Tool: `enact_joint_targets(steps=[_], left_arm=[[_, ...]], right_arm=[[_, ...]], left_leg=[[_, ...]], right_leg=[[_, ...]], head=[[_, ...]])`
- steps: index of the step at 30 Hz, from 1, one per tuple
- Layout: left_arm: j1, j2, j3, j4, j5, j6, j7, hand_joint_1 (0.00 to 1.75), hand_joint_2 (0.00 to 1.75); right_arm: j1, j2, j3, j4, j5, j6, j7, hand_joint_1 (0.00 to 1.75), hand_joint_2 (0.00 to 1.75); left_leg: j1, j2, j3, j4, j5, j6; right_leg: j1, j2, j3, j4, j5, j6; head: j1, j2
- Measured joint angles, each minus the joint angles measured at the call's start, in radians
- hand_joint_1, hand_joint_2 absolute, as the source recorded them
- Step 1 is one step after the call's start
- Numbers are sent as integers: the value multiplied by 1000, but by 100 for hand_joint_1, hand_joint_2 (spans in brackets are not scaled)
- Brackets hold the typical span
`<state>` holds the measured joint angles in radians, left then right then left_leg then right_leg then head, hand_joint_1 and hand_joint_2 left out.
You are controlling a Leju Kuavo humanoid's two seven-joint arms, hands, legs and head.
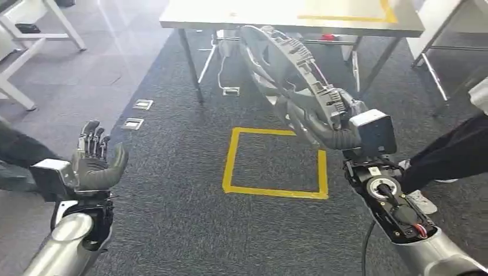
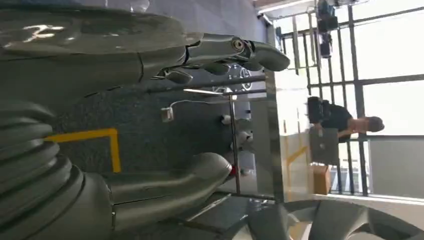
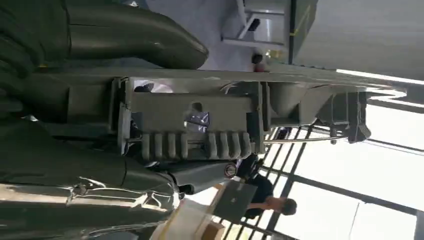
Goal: Take the parts from the cabinet and place them on the table.
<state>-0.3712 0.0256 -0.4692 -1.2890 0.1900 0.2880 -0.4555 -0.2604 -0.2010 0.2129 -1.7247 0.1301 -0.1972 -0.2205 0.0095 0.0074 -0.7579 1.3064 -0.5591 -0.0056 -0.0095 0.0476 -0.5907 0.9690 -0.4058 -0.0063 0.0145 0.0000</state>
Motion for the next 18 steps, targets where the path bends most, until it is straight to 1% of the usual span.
enact_joint_targets(steps=[1,2,3,4,5,6,7,8,9,10,11,12,13,14,15,16,17,18], left_arm=[[0,1,0,0,2,1,5,0,175],[-1,2,0,0,3,4,10,0,175],[-2,3,0,-3,3,5,15,0,175],[-4,6,0,-6,2,5,16,0,175],[-3,7,0,-6,2,6,19,0,175],[-5,7,0,-8,2,6,19,0,175],[-5,7,0,-10,2,6,19,0,175],[-6,9,0,-11,2,6,20,0,175],[-7,8,0,-13,2,6,21,0,175],[-9,7,0,-13,2,6,22,0,175],[-10,6,0,-15,2,6,22,0,175],[-9,6,0,-16,2,6,23,0,175],[-7,7,0,-16,2,5,26,0,175],[-7,8,0,-16,2,3,26,0,175],[-7,8,0,-16,2,0,27,0,175],[-7,8,0,-16,2,-2,27,0,175],[-8,8,0,-16,2,-3,27,0,175],[-10,7,0,-16,2,-3,27,0,175]], right_arm=[[0,0,0,0,1,0,2,175,175],[0,0,-2,0,0,0,5,175,175],[0,0,-3,0,-4,1,7,175,175],[2,0,-5,0,-6,2,9,175,175],[2,0,-8,-1,-8,2,9,175,175],[5,0,-11,0,-9,2,10,175,175],[6,0,-13,0,-9,2,11,175,175],[7,0,-18,-1,-9,2,11,175,175],[8,0,-20,-1,-9,2,11,175,175],[10,0,-22,-2,-9,3,11,175,175],[5,-1,-25,-2,-9,5,11,175,175],[4,-1,-27,-2,-10,5,11,175,175],[5,-1,-26,-2,-11,6,10,175,175],[7,-1,-27,-2,-11,6,10,175,175],[7,-2,-29,-2,-11,6,11,175,175],[9,-2,-32,-2,-11,6,13,175,175],[9,-2,-35,-2,-13,6,14,175,175],[9,-2,-39,-3,-13,6,14,175,175]], left_leg=[[-3,-2,15,-46,36,8],[-6,-9,51,-127,84,17],[-12,-29,100,-233,136,28],[-14,-79,138,-320,161,39],[-10,-88,148,-337,158,37],[-17,-69,150,-342,160,34],[-19,-65,149,-342,159,34],[-19,-54,152,-345,160,35],[-8,-34,159,-366,167,37],[-6,-23,166,-377,172,39],[-5,-15,170,-380,172,42],[-5,-3,171,-380,171,43],[-5,9,172,-379,169,43],[-4,22,172,-379,167,43],[-3,33,173,-378,166,41],[-1,43,175,-377,163,38],[2,53,178,-375,159,33],[6,64,182,-369,153,27]], right_leg=[[2,15,1,0,0,0],[3,29,2,0,0,0],[3,43,3,0,1,0],[-1,53,3,0,1,0],[5,65,-3,0,1,3],[-4,73,-6,0,2,9],[-8,83,-6,-1,3,13],[-9,94,-7,-7,7,19],[2,102,-10,-11,7,25],[4,49,-21,5,-11,26],[6,2,-39,55,-47,31],[2,-23,-74,140,-90,38],[-3,-33,-114,228,-125,44],[-7,-38,-145,296,-146,50],[-12,-40,-154,313,-139,57],[-17,-43,-138,278,-111,62],[-21,-49,-99,205,-70,67],[-23,-67,-46,101,-21,73]], head=[[-2,0],[-3,0],[-4,0],[-6,0],[-3,0],[-5,0],[-6,0],[-7,0],[-7,0],[-4,0],[11,0],[22,0],[24,0],[23,0],[29,0],[35,0],[40,0],[45,0]])
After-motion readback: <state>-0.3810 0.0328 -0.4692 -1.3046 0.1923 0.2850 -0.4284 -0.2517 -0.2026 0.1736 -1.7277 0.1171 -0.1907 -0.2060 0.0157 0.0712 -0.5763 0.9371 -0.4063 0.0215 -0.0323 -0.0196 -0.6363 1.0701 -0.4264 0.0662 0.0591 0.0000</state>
